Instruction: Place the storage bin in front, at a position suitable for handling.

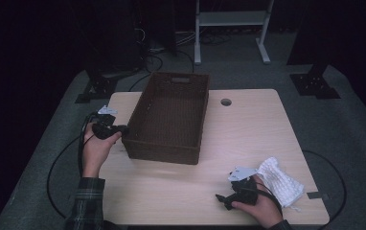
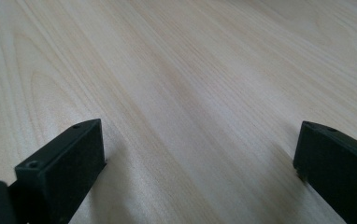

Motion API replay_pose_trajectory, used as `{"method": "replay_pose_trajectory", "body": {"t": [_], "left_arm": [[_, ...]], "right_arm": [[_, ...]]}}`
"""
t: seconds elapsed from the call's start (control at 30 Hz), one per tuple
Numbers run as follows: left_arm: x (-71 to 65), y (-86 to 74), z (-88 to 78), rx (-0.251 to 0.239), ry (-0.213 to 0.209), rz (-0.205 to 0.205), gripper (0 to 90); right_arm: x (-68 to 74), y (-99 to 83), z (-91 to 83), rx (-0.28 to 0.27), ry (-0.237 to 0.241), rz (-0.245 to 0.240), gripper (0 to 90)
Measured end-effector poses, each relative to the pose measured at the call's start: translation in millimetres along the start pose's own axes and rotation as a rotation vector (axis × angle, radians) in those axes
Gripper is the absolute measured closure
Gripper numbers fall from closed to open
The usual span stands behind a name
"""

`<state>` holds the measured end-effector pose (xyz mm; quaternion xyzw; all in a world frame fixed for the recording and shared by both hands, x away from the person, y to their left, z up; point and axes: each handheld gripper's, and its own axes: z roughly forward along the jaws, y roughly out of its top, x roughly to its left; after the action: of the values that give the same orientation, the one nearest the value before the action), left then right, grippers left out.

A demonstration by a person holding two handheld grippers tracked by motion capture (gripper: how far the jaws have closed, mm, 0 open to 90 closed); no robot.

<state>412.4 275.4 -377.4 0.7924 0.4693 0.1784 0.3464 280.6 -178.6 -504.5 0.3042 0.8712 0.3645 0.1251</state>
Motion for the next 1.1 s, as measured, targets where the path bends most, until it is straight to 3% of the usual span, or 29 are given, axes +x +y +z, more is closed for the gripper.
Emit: {"method": "replay_pose_trajectory", "body": {"t": [0.23,0.73,0.9,1.0,1.1], "left_arm": [[7.6,-3.3,-5.4,0.02,0.02,0.003,78.1],[30.0,-15.4,-24.2,0.043,0.069,-0.042,81.7],[28.5,-14.8,-25.4,0.05,0.081,-0.022,77.2],[27.8,-13.5,-29.6,0.028,0.081,-0.02,70.0],[21.7,-8.0,-40.0,-0.028,0.065,-0.004,68.1]], "right_arm": [[0.1,0.0,0.0,0.0,0.0,0.001,1.2],[0.5,-0.2,-0.2,0.0,0.001,0.0,1.2],[0.4,-0.2,-0.2,0.0,0.001,0.0,1.3],[0.4,-0.2,-0.2,0.0,0.001,0.0,1.3],[0.2,-0.3,-0.2,0.001,0.002,-0.004,1.2]]}}
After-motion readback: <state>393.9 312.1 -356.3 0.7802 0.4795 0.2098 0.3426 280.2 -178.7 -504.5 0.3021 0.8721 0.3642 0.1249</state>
